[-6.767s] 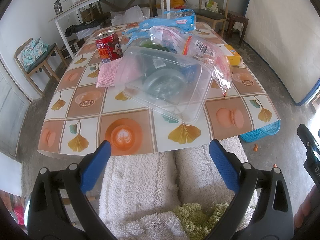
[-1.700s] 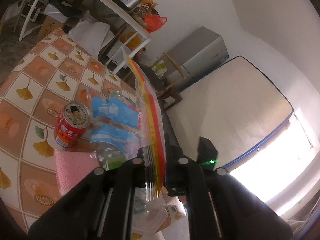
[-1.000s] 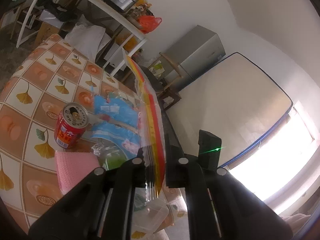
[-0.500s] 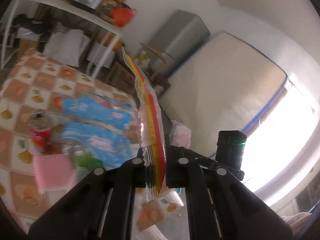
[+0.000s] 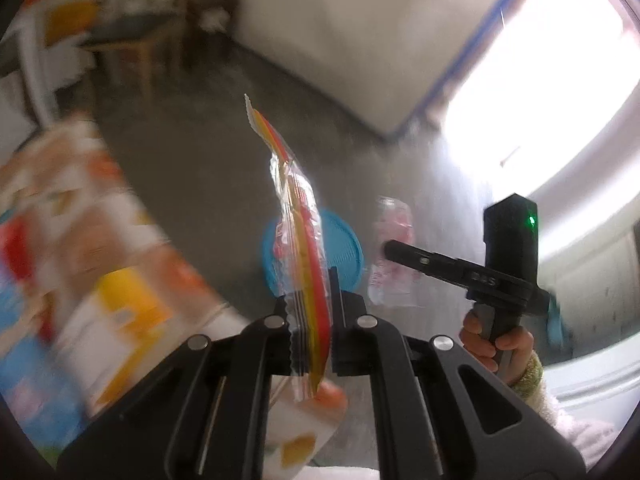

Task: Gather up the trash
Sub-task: 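Carry both held bags off the table over the blue mesh wastebasket, then open both tools to drop the bags into the blue wastebasket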

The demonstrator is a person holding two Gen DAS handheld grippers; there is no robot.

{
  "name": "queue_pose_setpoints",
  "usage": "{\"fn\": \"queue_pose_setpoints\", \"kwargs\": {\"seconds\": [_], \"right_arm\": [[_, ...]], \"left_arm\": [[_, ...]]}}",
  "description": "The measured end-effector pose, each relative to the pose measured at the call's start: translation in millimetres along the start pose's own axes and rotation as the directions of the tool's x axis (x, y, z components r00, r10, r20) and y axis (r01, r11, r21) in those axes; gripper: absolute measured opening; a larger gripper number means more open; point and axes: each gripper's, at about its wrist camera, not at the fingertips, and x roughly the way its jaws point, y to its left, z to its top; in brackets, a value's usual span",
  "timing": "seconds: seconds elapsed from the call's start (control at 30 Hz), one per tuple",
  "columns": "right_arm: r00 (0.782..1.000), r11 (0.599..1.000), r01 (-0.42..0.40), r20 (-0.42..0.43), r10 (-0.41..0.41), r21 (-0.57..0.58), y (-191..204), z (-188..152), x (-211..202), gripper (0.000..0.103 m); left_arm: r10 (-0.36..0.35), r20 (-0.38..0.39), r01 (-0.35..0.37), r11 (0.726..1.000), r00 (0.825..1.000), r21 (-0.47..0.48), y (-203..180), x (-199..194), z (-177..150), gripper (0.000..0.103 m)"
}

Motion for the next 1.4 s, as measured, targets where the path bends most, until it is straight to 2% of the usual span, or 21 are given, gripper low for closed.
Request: {"fn": "queue_pose_setpoints", "kwargs": {"seconds": [0.07, 0.2, 0.33, 0.4, 0.5, 0.53, 0.57, 0.6, 0.67, 0.83, 1.0, 1.07, 1.17, 1.23, 1.3, 1.37, 1.4], "right_arm": [[0.999, 0.993, 0.043, -0.018, -0.041, 0.112, -45.3, 3.3, 10.9, 0.032], [0.995, 0.958, 0.096, -0.05, -0.086, 0.269, -114.2, 8.0, 34.3, 0.032], [0.988, 0.924, 0.153, -0.076, -0.134, 0.351, -162.5, 16.4, 57.0, 0.034], [0.983, 0.916, 0.181, -0.085, -0.161, 0.359, -181.5, 23.0, 66.4, 0.037], [0.977, 0.907, 0.21, -0.1, -0.186, 0.365, -204.6, 31.4, 80.3, 0.051], [0.974, 0.903, 0.227, -0.105, -0.202, 0.366, -209.2, 35.9, 82.7, 0.057], [0.97, 0.898, 0.244, -0.108, -0.219, 0.367, -216.7, 37.9, 83.2, 0.058], [0.966, 0.894, 0.259, -0.108, -0.236, 0.366, -220.3, 39.1, 85.9, 0.059], [0.96, 0.887, 0.281, -0.107, -0.259, 0.367, -225.8, 37.5, 87.3, 0.06], [0.954, 0.884, 0.295, -0.061, -0.293, 0.363, -235.3, 34.1, 67.9, 0.06], [0.941, 0.896, 0.322, 0.003, -0.339, 0.306, -211.8, 28.0, 40.2, 0.06], [0.934, 0.9, 0.337, 0.027, -0.357, 0.276, -198.8, 24.1, 27.8, 0.06], [0.917, 0.905, 0.372, 0.07, -0.393, 0.204, -169.0, 12.5, 3.8, 0.06], [0.907, 0.907, 0.394, 0.095, -0.41, 0.151, -147.8, 4.7, -9.2, 0.066], [0.892, 0.902, 0.425, 0.133, -0.432, 0.077, -119.8, -8.2, -25.0, 0.072], [0.883, 0.896, 0.445, 0.164, -0.44, 0.012, -92.8, -20.2, -37.2, 0.079], [0.876, 0.888, 0.459, 0.174, -0.45, -0.016, -81.5, -25.7, -40.9, 0.081]], "left_arm": [[0.001, -0.087, 0.001, 1.0, 0.996, 0.031, -13.6, 54.8, 14.5, 0.005], [0.014, -0.208, 0.0, 0.998, 0.978, 0.065, -29.6, 144.6, 28.2, 0.005], [0.056, -0.285, -0.042, 0.998, 0.957, 0.056, -27.4, 221.8, 34.0, 0.006], [0.082, -0.288, -0.072, 0.996, 0.954, 0.043, -23.6, 243.8, 36.1, 0.008], [0.102, -0.296, -0.102, 0.995, 0.95, 0.015, -18.1, 270.3, 41.7, 0.033], [0.119, -0.296, -0.12, 0.993, 0.948, 0.014, -16.1, 275.0, 43.1, 0.048], [0.13, -0.29, -0.133, 0.991, 0.948, 0.01, -17.0, 278.4, 45.9, 0.053], [0.137, -0.277, -0.142, 0.99, 0.951, -0.001, -14.5, 277.3, 47.5, 0.054], [0.138, -0.267, -0.15, 0.988, 0.954, -0.024, -7.9, 271.0, 52.6, 0.061], [0.162, -0.231, -0.166, 0.986, 0.959, 0.005, -15.3, 254.8, 58.3, 0.063], [0.157, -0.158, -0.154, 0.988, 0.975, 0.03, -23.8, 205.7, 62.6, 0.065], [0.142, -0.102, -0.137, 0.989, 0.985, 0.053, -27.7, 166.3, 60.6, 0.067], [0.134, -0.038, -0.131, 0.988, 0.99, 0.082, -33.7, 115.6, 55.1, 0.068], [0.14, 0.021, -0.142, 0.984, 0.99, 0.106, -33.0, 67.9, 44.5, 0.068], [0.182, 0.089, -0.191, 0.975, 0.979, 0.115, -28.7, 18.6, 29.5, 0.072], [0.232, 0.152, -0.247, 0.965, 0.961, 0.086, -18.5, -28.6, 12.3, 0.087], [0.252, 0.189, -0.267, 0.962, 0.949, 0.06, -10.6, -58.6, -1.5, 0.087]]}}
